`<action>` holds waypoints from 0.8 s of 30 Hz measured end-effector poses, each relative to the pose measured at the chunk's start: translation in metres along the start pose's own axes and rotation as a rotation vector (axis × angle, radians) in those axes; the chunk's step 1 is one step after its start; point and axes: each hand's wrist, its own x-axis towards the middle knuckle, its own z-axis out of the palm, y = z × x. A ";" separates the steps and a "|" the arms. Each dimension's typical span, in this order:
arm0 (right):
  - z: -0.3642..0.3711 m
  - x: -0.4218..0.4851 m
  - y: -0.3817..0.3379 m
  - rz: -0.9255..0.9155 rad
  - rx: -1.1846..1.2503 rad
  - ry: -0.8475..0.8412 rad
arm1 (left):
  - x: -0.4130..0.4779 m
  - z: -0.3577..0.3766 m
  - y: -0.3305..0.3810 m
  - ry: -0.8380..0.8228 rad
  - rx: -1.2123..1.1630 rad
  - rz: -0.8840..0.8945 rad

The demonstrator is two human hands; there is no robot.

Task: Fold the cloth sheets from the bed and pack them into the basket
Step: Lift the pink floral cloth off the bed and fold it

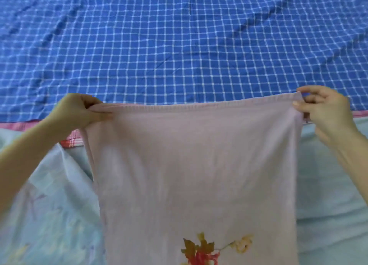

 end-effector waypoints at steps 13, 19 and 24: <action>0.021 -0.094 0.171 0.157 -0.742 -0.038 | -0.082 0.128 -0.115 0.359 -0.006 -0.318; -0.028 -0.210 0.237 0.516 -0.617 -0.175 | -0.213 0.169 -0.146 0.110 -0.167 -0.716; -0.044 -0.235 0.233 0.683 -0.421 -0.240 | -0.261 0.184 -0.145 -0.123 -0.457 -0.895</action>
